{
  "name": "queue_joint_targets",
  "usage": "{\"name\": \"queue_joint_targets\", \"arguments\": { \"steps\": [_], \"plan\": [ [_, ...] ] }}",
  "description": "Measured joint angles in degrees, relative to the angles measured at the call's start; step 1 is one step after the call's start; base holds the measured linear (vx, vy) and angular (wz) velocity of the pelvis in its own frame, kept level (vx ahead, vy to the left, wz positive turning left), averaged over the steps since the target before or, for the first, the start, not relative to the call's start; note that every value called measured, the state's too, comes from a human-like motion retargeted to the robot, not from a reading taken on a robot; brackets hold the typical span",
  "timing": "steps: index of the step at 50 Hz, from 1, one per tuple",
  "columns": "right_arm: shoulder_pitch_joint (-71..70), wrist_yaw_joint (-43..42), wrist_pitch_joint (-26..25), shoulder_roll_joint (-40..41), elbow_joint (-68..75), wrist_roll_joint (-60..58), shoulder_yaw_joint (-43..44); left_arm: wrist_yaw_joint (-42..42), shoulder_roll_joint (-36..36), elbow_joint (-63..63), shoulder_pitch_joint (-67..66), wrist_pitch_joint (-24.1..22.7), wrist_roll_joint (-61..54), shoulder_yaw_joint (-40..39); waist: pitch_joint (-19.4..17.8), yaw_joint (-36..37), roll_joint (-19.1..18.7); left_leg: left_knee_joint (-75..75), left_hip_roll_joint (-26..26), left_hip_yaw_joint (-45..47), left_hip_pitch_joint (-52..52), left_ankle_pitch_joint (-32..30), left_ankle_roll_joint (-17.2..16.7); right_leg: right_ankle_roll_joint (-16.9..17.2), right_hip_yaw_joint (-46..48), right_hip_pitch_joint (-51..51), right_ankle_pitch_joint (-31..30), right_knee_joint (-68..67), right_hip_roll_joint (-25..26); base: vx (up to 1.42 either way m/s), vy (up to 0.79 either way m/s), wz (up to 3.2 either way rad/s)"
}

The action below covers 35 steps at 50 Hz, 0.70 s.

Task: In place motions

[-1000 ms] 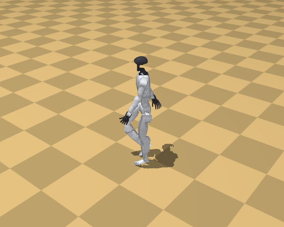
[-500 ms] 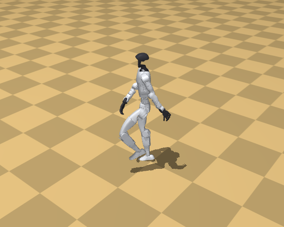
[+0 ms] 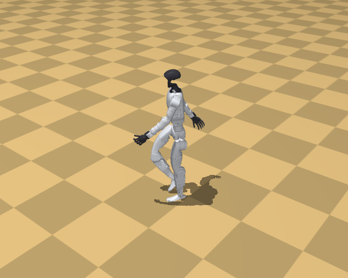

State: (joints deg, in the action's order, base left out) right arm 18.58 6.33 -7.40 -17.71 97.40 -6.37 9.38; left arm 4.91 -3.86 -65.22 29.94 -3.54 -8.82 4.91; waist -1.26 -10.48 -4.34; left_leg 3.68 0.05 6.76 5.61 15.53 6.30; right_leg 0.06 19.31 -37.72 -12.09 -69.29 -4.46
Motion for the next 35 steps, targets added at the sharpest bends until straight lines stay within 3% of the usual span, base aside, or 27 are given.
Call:
{"name": "queue_joint_targets", "arguments": {
  "steps": [2,6,7,8,10,12,13,14,15,18,20,22,25,30,32,35],
  "plan": [
    [1.4,0.6,-0.5,0.7,0.0,1.6,0.5,0.1,-0.8,-0.6,-2.2,-0.2,3.4,2.2,0.8,1.9,0.7,-0.2,-0.6,0.6,-1.0,0.6,-0.1,0.0,-0.6,5.0,-0.3,5.7,0.7,0.10,-0.06,-0.32],
    [-1.7,0.0,-1.9,2.7,0.0,2.8,-2.6,1.7,-1.0,-6.1,-9.8,4.5,8.2,4.4,1.2,6.1,2.4,2.9,-2.1,2.6,-2.3,3.0,-0.4,1.8,-2.9,22.4,-4.2,29.7,3.7,0.03,0.00,-0.59],
    [-3.2,0.0,-1.5,3.3,0.0,2.6,-4.2,2.1,-0.8,-8.2,-12.5,5.3,8.7,4.2,1.2,5.9,2.9,5.0,-2.9,2.5,-2.1,3.5,-0.4,3.2,-2.4,27.8,-3.7,37.8,3.7,0.08,0.03,0.31],
    [-5.1,0.4,-0.8,3.8,0.0,2.2,-6.5,2.6,-0.6,-10.6,-15.6,5.7,8.8,3.2,1.2,5.0,3.7,7.9,-4.2,2.2,-1.6,3.6,-0.3,5.3,-1.4,33.2,0.9,46.1,3.4,0.13,0.08,0.24],
    [-9.7,2.2,-0.2,4.9,0.0,1.3,-12.8,2.7,-0.5,-17.0,-21.5,5.0,8.0,0.6,1.5,5.1,5.3,17.2,-4.0,7.7,0.6,0.7,-1.4,4.8,0.8,40.5,12.0,55.7,2.5,0.07,0.06,-0.37],
    [-17.1,7.5,-0.4,7.1,-0.4,-1.0,-17.5,-0.4,-1.5,-24.0,-25.1,4.7,7.8,-4.8,1.2,8.9,6.7,38.4,2.6,12.4,11.3,-9.2,-5.3,3.6,-1.2,41.2,12.0,61.1,0.3,-0.22,-0.19,-1.08],
    [-20.1,10.8,0.2,8.0,-1.6,-3.0,-17.9,-3.6,-1.9,-27.3,-27.2,5.1,7.5,-7.9,1.1,11.5,7.1,46.7,4.0,11.0,18.1,-15.2,-5.2,3.2,-2.8,40.5,11.2,62.4,0.9,-0.25,-0.27,-0.83],
    [-23.6,13.7,0.7,9.0,-4.7,-5.0,-18.7,-6.7,-2.4,-29.9,-29.2,5.5,4.2,-10.9,0.1,13.3,7.6,54.6,5.4,9.4,23.9,-15.3,-4.5,3.4,-4.9,40.0,10.5,62.8,1.2,-0.29,-0.31,-0.59],
    [-27.4,16.3,1.1,10.0,-8.9,-7.0,-19.8,-9.9,-3.1,-32.2,-31.3,5.9,-0.5,-14.0,-1.3,14.8,8.0,62.2,6.9,7.7,29.3,-12.4,-3.6,3.7,-7.4,39.5,9.9,62.8,1.2,-0.42,-0.28,-0.75],
    [-35.4,18.4,2.6,10.6,-20.9,-12.4,-20.2,-7.5,-4.8,-32.2,-35.5,9.7,-10.0,-19.1,-6.9,21.4,10.1,78.8,14.2,12.7,38.3,-4.1,1.1,1.8,-10.3,38.0,8.6,61.6,-0.1,-0.47,-0.10,-1.20],
    [-39.4,14.3,4.9,10.9,-29.2,-13.6,-21.7,-6.9,-5.2,-32.2,-37.8,12.6,-11.7,-23.8,-8.8,23.3,11.6,87.8,15.2,13.1,45.4,-0.6,3.8,1.4,-11.9,37.0,7.6,61.5,-1.5,-0.26,0.04,-0.70],
    [-41.5,10.7,8.2,11.2,-36.1,-13.1,-23.1,-5.0,-5.8,-32.2,-41.1,12.2,-9.8,-27.7,-8.5,24.8,13.2,93.4,13.3,12.8,51.3,0.2,4.4,1.4,-14.1,36.3,6.9,62.0,-3.0,0.11,0.06,-0.55],
    [-41.6,11.7,12.2,12.3,-43.8,-10.4,-25.0,-3.6,-6.9,-32.2,-46.2,11.5,-8.4,-28.9,-5.0,27.5,15.1,95.0,12.7,15.4,54.2,0.5,3.7,1.3,-15.3,34.2,6.2,62.0,-4.9,0.31,0.09,-0.53],
    [-42.2,15.6,14.7,14.8,-45.4,-11.7,-26.5,-5.9,-7.3,-32.2,-45.4,12.5,-11.8,-26.2,-5.1,23.6,13.1,86.3,15.6,15.7,41.0,2.5,2.9,1.3,-12.7,37.1,7.0,61.9,-2.4,0.08,-0.03,0.32],
    [-39.3,14.3,14.3,15.2,-42.9,-13.5,-27.7,-5.4,-7.4,-32.2,-43.5,12.7,-11.5,-22.0,-3.7,20.3,12.4,75.0,11.2,14.1,32.1,1.7,0.8,1.6,-9.8,39.0,7.8,62.1,-1.9,0.24,0.02,0.91],
    [-30.5,12.1,13.6,14.8,-37.4,-16.5,-28.7,-2.9,-6.9,-32.2,-38.5,13.7,-7.8,-15.1,-0.8,15.4,11.6,46.4,-1.6,9.3,14.3,-3.2,-3.5,2.1,-6.2,40.5,9.7,59.4,-1.8,0.40,0.08,0.84]
  ]
}}
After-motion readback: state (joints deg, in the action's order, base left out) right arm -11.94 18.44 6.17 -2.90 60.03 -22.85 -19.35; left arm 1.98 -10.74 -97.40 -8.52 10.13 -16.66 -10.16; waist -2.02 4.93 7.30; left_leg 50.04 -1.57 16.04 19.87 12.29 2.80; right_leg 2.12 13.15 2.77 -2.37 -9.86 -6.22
